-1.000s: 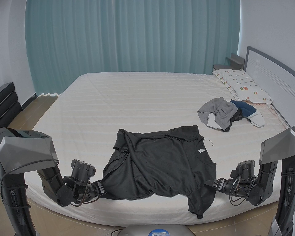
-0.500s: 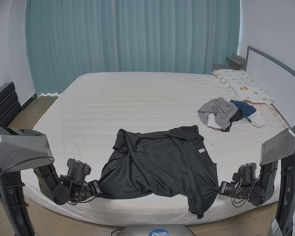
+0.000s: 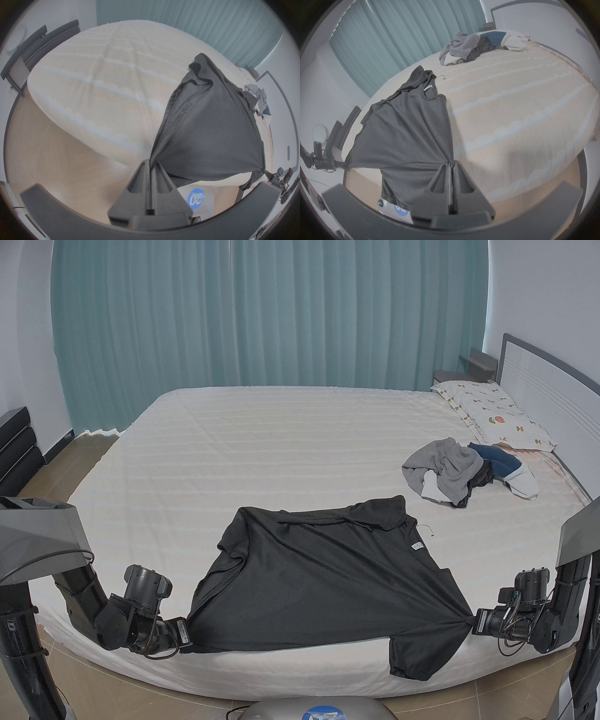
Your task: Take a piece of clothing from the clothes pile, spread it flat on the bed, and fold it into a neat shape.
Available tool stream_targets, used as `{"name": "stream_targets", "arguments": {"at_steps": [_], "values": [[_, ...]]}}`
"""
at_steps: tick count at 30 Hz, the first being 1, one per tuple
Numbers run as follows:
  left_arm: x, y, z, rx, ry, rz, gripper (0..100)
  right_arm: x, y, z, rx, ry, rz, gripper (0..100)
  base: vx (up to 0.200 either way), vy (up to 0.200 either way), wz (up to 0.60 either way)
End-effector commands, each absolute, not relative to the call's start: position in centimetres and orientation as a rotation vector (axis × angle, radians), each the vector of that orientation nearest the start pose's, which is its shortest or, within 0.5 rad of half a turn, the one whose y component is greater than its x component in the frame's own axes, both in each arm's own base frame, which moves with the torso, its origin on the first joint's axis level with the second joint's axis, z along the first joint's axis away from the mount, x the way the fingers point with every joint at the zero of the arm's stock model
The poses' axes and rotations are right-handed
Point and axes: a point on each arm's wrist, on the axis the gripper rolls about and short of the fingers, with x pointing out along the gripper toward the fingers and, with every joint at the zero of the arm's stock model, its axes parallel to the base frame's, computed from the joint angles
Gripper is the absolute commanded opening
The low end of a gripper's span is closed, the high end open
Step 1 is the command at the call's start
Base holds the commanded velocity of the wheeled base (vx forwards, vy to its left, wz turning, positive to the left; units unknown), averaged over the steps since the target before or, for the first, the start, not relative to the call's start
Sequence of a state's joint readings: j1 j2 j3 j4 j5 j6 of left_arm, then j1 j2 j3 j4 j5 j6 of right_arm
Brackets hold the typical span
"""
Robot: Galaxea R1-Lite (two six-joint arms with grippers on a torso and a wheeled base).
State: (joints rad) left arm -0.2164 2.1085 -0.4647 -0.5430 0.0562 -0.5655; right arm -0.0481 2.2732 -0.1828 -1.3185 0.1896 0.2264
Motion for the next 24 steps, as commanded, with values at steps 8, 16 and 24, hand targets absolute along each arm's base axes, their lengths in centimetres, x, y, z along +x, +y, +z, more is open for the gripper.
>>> {"name": "stream_targets", "arguments": {"at_steps": [8,16,24], "values": [[25.4,-4.6,-0.5,-0.337,1.112,0.18,0,23.3,-2.1,-3.0,0.217,0.834,0.029,0,0.0,0.0,0.0],[26.0,-5.0,-1.3,-0.341,1.122,0.171,0,23.8,-1.7,-4.9,0.208,0.849,0.044,100,0.0,0.0,0.0],[26.3,-5.5,-0.9,-0.362,1.101,0.141,100,25.1,-1.4,-3.3,0.242,0.679,0.048,100,0.0,0.0,0.0]]}}
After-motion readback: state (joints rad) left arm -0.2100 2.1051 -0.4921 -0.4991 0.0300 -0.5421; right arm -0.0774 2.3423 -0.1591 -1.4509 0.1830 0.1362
